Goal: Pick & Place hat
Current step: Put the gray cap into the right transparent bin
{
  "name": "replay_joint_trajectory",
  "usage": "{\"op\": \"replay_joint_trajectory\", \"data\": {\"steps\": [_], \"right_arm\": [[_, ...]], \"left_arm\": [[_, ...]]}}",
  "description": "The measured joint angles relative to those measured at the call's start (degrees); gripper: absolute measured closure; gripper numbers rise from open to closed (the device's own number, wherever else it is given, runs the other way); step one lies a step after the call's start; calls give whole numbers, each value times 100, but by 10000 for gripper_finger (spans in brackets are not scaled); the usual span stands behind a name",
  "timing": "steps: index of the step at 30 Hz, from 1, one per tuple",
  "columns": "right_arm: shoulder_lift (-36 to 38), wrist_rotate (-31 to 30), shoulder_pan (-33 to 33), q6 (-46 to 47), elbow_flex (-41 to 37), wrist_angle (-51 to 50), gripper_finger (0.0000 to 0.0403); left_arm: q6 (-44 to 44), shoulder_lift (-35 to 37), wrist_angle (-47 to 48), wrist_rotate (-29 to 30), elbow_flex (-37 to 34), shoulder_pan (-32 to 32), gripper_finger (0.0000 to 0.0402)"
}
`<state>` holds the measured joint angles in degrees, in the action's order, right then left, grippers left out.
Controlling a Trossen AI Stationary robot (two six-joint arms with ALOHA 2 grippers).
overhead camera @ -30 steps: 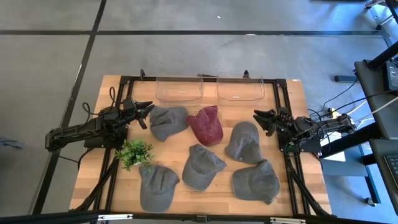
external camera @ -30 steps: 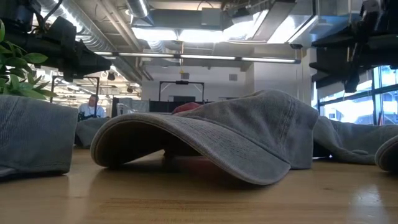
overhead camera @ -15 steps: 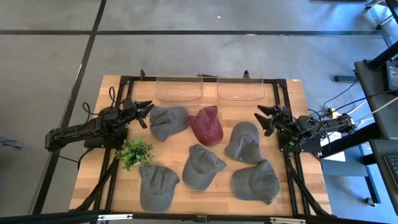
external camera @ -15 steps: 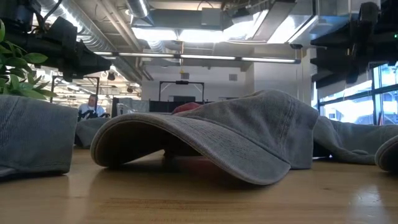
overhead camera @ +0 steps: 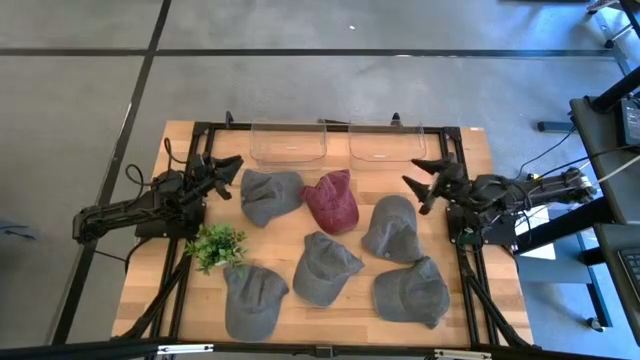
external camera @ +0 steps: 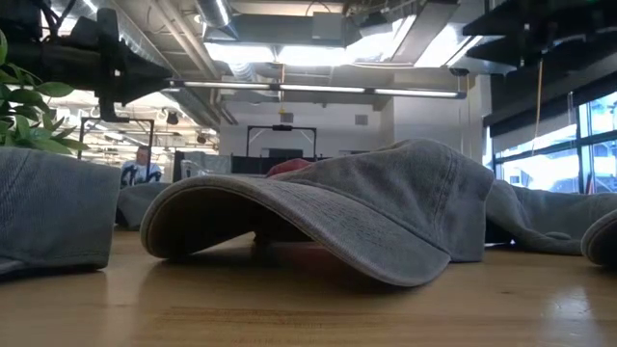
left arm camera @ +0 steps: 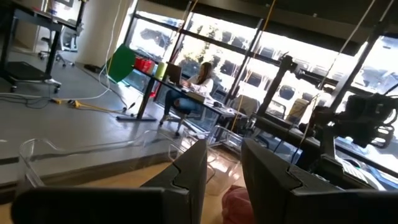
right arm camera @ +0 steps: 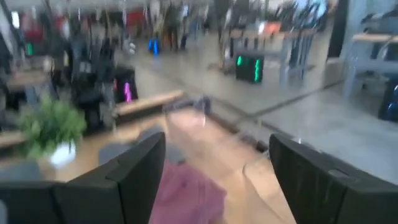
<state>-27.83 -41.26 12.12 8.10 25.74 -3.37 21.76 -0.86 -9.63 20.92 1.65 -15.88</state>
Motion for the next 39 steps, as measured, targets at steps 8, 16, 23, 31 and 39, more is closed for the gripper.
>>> {"op": "replay_joint_trajectory", "data": {"steps": [8, 16, 23, 31, 39], "right_arm": [[-2226, 1853, 20, 835, 1625, -2222, 116], [-4427, 3034, 634, 1706, 2615, -3742, 116], [-5544, 3506, 1314, 2538, 2733, -4106, 116], [-6489, 3492, 1419, 2640, 2734, -4020, 116], [-7072, 3658, 1256, 2612, 2748, -3998, 164]], "left_arm": [[4, -4, 234, 21, -2, 2, 306], [143, -4, 343, 16, -2, 1, 306], [160, -4, 376, 19, -2, 1, 306], [153, -4, 428, 19, -4, 0, 306], [153, -4, 431, -6, -4, 2, 306]]}}
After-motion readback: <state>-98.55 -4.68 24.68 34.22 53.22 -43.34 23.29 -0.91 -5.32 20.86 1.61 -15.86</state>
